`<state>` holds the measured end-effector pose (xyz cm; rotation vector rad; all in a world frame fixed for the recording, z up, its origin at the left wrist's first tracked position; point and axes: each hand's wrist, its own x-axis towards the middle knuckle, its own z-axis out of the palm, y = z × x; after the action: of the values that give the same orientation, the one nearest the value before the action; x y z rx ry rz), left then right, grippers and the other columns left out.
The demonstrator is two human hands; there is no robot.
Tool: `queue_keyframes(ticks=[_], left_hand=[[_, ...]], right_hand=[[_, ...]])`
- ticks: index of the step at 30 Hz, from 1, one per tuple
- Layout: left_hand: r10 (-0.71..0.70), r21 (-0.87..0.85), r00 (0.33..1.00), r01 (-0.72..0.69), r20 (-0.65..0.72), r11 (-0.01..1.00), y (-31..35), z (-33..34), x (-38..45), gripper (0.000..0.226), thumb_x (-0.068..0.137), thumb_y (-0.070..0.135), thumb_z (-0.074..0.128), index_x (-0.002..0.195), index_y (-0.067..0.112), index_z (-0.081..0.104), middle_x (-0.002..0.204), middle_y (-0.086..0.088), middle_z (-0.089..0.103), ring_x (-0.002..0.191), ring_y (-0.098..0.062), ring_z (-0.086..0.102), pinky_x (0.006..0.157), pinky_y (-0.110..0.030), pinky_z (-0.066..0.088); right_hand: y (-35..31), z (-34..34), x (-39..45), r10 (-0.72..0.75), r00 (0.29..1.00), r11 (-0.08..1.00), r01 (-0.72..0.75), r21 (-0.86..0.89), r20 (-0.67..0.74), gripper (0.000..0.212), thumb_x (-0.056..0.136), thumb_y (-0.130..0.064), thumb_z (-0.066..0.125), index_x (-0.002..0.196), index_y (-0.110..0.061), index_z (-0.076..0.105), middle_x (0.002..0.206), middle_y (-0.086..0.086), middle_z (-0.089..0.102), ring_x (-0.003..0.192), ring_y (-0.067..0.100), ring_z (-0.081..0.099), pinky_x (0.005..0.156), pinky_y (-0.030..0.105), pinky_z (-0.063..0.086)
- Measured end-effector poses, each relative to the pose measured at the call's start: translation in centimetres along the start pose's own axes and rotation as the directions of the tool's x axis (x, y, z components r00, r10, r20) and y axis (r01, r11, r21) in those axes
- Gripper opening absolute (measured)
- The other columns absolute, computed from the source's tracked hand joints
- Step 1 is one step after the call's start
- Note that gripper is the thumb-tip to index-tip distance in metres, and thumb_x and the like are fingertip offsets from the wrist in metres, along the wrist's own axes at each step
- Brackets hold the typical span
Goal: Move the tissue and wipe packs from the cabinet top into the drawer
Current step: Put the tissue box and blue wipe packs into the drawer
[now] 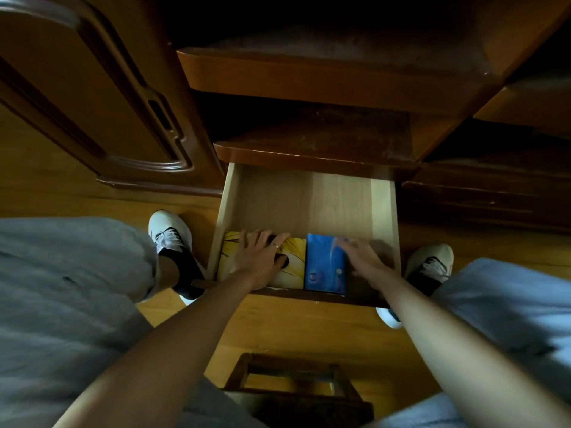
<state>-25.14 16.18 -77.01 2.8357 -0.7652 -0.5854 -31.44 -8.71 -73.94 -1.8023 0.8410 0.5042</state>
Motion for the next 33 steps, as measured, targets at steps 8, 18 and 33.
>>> queue_keyframes(ticks=[8, 18, 33], left_hand=[[0.007, 0.027, 0.999, -0.006, -0.043, 1.0, 0.0, -0.5, -0.5, 0.049, 0.102, 0.05, 0.028, 0.15, 0.042, 0.024, 0.147, -0.002, 0.041, 0.137, -0.028, 0.034, 0.118, -0.055, 0.013], [-0.045, 0.124, 0.999, 0.045, 0.002, 0.991, -0.1, -0.6, 0.4, 0.045, 0.103, 0.052, 0.025, 0.147, 0.045, 0.027, 0.139, -0.003, 0.05, 0.13, -0.028, 0.041, 0.113, -0.054, 0.025], [0.336, 0.206, 0.678, -0.268, -0.654, 0.941, 6.5, -28.7, -1.4, 0.032, 0.094, 0.034, 0.051, 0.126, 0.032, 0.058, 0.115, 0.01, 0.066, 0.088, -0.012, 0.069, 0.058, -0.027, 0.053]], right_hand=[[-0.3, 1.1, 1.2, -0.086, 0.978, 0.895, 0.159, -0.416, 0.189, 0.07, 0.095, -0.033, 0.069, 0.155, -0.03, 0.035, 0.138, 0.004, 0.059, 0.12, 0.025, 0.059, 0.1, 0.049, 0.051], [0.1, 2.2, 0.4, -0.116, 0.982, 0.778, 0.184, -0.601, 0.15, 0.089, 0.093, -0.033, 0.073, 0.163, -0.032, 0.016, 0.144, 0.009, 0.057, 0.128, 0.03, 0.058, 0.105, 0.051, 0.048], [-19.9, -10.4, -10.3, -0.721, 0.693, 0.601, 0.629, -0.493, 0.006, 0.023, 0.095, -0.04, 0.06, 0.116, -0.046, 0.067, 0.104, -0.027, 0.073, 0.088, 0.005, 0.073, 0.082, 0.037, 0.061]])
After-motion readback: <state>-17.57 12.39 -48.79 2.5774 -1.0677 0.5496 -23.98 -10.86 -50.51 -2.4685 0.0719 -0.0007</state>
